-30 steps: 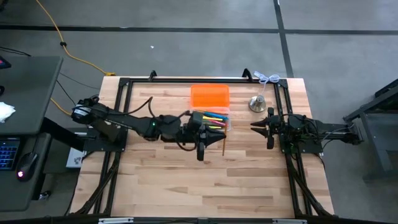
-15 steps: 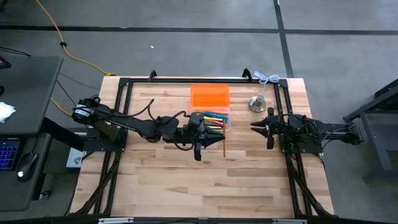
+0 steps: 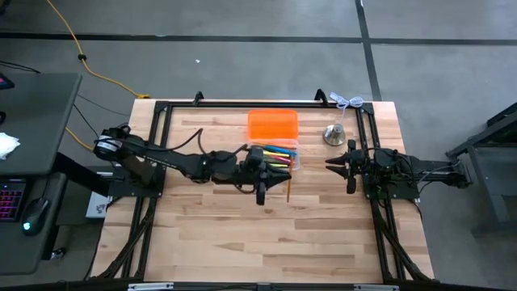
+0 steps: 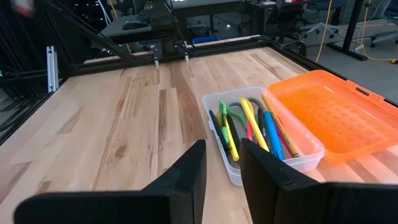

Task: Pick & place school supplies into a supply box
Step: Put the orange pencil into the supply box

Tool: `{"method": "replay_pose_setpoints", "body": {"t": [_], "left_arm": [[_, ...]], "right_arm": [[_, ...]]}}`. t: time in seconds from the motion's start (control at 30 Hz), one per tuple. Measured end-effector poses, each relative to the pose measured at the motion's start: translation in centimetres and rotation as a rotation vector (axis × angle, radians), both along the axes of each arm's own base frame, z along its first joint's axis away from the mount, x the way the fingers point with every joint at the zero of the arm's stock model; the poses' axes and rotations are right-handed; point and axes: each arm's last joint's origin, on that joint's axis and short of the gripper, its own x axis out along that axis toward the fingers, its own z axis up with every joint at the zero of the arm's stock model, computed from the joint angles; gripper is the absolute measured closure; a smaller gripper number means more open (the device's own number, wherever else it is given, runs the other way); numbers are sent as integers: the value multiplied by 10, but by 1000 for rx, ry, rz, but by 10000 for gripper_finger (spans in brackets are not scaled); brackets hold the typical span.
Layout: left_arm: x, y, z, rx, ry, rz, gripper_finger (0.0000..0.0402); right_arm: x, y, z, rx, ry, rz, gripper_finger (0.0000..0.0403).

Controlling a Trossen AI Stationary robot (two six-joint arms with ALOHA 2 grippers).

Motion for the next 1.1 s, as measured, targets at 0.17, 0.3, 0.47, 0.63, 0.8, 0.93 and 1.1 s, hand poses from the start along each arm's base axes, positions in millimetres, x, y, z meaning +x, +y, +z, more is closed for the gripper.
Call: {"method": "replay_pose_setpoints", "body": {"t": [0.17,0.3,0.47,0.63,0.8,0.93,1.1], "left_arm": [[2,23,-18,-86,183,84,364],[2,41,-30,-123,301,145,364],[-1,59,-40,-127,404,195,364],[-5,74,-50,-128,518,226,364],[-10,89,-56,-119,612,242,364],[-14,103,-51,-66,702,253,364],[-21,123,-45,33,804,261,364]], "right_arm": [[0,0,0,0,0,0,329],[0,0,0,0,0,0,329],[0,0,0,0,0,0,329],[0,0,0,4,-1,-1,329],[0,0,0,5,-1,-1,329],[0,-1,0,0,0,-23,329],[-1,-3,-1,-15,11,-91,329]]}}
